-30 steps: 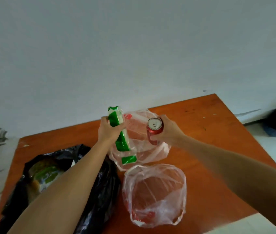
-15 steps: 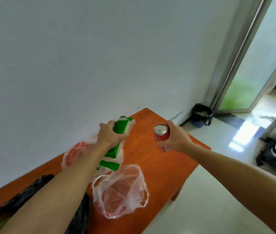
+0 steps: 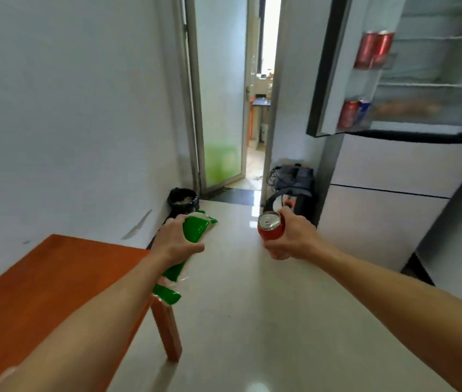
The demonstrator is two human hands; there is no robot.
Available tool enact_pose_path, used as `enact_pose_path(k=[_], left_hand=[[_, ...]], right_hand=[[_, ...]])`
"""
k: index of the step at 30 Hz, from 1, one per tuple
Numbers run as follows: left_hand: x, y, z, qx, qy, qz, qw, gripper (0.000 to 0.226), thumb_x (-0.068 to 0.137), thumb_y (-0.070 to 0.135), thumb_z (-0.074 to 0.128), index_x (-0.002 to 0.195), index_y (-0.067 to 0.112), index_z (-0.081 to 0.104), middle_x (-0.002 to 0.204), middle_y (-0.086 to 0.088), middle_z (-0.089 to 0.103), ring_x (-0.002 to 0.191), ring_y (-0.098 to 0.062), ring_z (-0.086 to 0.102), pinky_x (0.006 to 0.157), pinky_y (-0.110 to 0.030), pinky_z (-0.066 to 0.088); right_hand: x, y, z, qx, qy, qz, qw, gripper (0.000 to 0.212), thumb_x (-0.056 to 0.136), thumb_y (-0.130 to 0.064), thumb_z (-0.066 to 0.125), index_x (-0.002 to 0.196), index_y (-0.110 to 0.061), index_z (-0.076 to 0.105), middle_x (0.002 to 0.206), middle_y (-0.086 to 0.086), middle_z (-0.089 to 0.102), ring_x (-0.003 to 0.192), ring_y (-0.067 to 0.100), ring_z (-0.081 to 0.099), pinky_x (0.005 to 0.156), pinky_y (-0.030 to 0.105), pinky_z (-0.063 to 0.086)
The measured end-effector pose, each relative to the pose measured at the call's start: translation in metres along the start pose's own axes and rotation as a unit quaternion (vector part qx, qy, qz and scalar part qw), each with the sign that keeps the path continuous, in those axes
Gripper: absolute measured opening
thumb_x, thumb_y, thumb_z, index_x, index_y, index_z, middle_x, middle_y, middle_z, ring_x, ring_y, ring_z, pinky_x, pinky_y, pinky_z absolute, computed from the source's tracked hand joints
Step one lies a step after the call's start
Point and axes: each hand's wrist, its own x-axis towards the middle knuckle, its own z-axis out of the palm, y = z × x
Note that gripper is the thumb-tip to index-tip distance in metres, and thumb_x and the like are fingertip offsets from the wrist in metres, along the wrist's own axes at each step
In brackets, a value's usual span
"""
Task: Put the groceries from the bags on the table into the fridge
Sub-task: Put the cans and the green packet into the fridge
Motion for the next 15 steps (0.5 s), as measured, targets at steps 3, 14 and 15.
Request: enact_pose_path(k=[3,14,15], left_hand=[[0.021,0.074,0.048,0.000,-0.038,0.047,0.998,0.087,0.059,0.040,0.082,0.135,0.017,0.046,0.123,-0.011,0.055,0.109,-0.025,0.053,0.091,-0.032,0.045],[0.149,0.292,0.174,-0.014,-0.078,0.216,0.973,0.080,0.064,0.035,0.082,0.134,0.019,0.046,0.114,-0.006,0.054,0.092,-0.016,0.046,0.077,-0.026,0.039],[0.165,0.309,0.184,-0.015,-0.079,0.226,0.971,0.081,0.064,0.036,0.081,0.134,0.020,0.045,0.113,-0.005,0.055,0.093,-0.016,0.047,0.079,-0.027,0.041]], right_hand=[[-0.011,0.068,-0.050,-0.006,0.034,0.050,0.998,0.066,0.059,-0.052,0.082,0.109,-0.027,0.047,0.101,0.000,0.067,0.086,0.021,0.061,0.075,0.033,0.052],[0.032,0.249,-0.178,-0.022,0.146,0.156,0.977,0.068,0.060,-0.047,0.084,0.113,-0.024,0.046,0.101,-0.004,0.063,0.087,0.016,0.061,0.072,0.027,0.050],[0.044,0.264,-0.187,-0.017,0.153,0.159,0.975,0.071,0.060,-0.047,0.084,0.115,-0.024,0.046,0.104,-0.003,0.063,0.089,0.016,0.061,0.074,0.027,0.052]])
